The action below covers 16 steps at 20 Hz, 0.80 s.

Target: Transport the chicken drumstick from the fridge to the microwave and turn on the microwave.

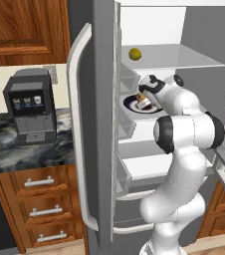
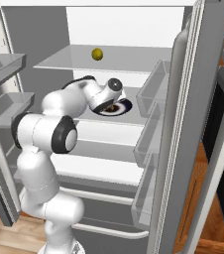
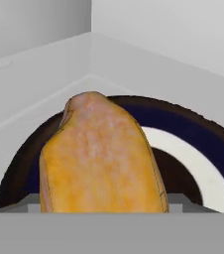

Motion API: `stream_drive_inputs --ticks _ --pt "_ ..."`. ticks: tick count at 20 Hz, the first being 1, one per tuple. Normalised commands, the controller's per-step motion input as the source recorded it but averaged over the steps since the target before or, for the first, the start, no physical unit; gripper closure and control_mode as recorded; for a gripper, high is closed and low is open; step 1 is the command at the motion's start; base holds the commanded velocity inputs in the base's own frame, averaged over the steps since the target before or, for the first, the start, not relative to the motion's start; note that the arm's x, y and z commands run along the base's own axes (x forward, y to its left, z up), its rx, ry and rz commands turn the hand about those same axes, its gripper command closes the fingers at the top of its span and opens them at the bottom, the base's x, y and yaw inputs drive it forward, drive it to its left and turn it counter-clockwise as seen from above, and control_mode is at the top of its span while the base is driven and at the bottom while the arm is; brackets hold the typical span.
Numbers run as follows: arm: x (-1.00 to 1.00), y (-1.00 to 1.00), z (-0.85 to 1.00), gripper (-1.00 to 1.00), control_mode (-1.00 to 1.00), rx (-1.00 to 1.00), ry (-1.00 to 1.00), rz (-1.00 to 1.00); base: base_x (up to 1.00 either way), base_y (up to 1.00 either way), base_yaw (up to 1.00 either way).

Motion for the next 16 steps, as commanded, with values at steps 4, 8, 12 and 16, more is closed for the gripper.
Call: stream_drive_inputs --ticks 4,8,12,16 --pt "-0.46 0.0 0.16 1.0 -1.0 0.0 0.0 0.0 0.0 0.0 0.0" --pt "-0.51 0.0 0.23 1.0 -1.0 0.0 0.0 0.0 0.0 0.0 0.0" --pt "-0.51 0.0 0.25 1.0 -1.0 0.0 0.0 0.0 0.0 0.0 0.0" --pt "-0.55 0.0 0.29 1.0 -1.0 0.0 0.0 0.0 0.0 0.0 0.0"
